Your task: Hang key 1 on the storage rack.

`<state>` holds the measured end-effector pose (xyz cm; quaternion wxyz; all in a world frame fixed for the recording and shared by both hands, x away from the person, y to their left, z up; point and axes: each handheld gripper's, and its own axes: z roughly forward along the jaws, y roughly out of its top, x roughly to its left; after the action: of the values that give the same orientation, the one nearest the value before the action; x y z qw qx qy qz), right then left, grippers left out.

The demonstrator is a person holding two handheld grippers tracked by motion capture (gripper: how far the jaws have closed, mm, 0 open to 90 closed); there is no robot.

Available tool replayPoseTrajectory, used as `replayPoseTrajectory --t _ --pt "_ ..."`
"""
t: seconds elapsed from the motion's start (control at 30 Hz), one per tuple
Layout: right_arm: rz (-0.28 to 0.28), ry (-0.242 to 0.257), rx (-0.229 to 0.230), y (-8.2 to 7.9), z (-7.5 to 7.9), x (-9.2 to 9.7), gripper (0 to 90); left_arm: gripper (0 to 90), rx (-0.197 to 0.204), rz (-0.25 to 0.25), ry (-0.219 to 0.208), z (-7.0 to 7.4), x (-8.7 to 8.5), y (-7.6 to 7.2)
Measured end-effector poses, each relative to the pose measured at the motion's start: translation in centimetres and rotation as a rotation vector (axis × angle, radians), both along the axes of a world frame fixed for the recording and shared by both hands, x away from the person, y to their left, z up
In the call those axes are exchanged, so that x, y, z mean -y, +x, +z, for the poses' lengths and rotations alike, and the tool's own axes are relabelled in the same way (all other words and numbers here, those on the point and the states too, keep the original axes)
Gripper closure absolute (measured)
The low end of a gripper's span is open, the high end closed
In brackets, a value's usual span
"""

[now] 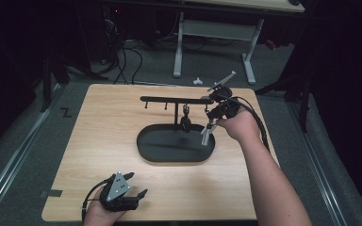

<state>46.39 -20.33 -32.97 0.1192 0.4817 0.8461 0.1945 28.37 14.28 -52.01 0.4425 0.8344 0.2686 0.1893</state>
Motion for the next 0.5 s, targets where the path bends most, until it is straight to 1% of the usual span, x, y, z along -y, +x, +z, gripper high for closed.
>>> replayPoseTrajectory --t 0.07,0.2,0.5 --pt "-0.007 0.01 0.003 0.04 -0.13 0.12 86.0 25.6 -0.003 0.002 -0.003 0.03 -0.04 -0.02" --pt "-0.004 0.018 0.027 0.17 -0.33 0.27 85.6 25.6 -0.004 0.007 -0.008 0.07 -0.17 -0.1" --pt "-0.003 0.006 0.056 0.29 -0.9 0.33 83.7 25.5 -0.008 -0.001 -0.003 0.0 -0.04 -0.01"
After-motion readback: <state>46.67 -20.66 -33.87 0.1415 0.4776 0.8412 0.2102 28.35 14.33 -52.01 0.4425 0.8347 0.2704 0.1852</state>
